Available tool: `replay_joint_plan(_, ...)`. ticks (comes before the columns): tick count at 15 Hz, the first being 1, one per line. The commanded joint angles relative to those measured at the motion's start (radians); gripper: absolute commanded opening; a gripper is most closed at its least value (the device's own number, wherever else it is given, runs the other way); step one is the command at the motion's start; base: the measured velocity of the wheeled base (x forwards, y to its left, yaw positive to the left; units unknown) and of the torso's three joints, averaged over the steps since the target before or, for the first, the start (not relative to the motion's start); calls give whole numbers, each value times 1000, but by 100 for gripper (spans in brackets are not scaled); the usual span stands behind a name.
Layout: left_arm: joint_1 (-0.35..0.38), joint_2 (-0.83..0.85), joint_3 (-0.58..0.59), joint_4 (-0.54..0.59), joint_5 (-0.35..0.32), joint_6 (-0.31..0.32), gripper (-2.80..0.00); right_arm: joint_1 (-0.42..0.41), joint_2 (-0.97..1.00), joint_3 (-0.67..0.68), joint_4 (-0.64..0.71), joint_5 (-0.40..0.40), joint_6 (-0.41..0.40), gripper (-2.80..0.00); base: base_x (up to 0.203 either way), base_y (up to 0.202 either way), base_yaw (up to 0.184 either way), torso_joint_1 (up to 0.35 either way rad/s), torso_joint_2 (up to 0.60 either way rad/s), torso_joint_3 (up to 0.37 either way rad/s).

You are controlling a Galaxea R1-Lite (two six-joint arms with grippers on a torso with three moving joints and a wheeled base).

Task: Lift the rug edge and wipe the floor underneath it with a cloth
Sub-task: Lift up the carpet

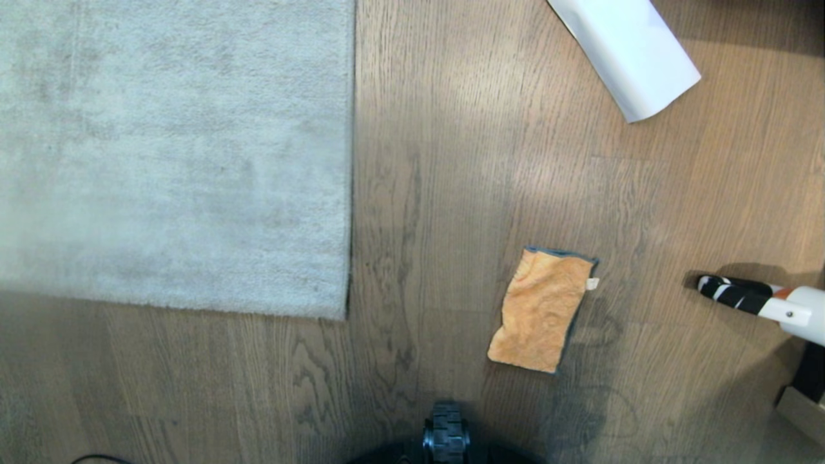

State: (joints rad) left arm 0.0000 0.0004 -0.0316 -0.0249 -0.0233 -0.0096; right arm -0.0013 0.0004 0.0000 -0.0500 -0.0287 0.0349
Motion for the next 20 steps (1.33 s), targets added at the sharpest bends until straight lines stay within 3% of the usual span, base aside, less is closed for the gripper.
replay_joint_plan(1, 0, 0, 28, -4, 13, -1, -280, 1, 1, 0, -1, 0, 0, -280, 0, 0, 0, 0, 0, 0)
replay_joint_plan(4, 0, 0, 30, 11, 49, -27, -280, 1, 1, 0, -1, 0, -1, -280, 0, 0, 0, 0, 0, 0)
replay_joint_plan(20, 0, 0, 22, 42, 48, -36, -280, 0, 1, 0, -1, 0, -1, -280, 0, 0, 0, 0, 0, 0)
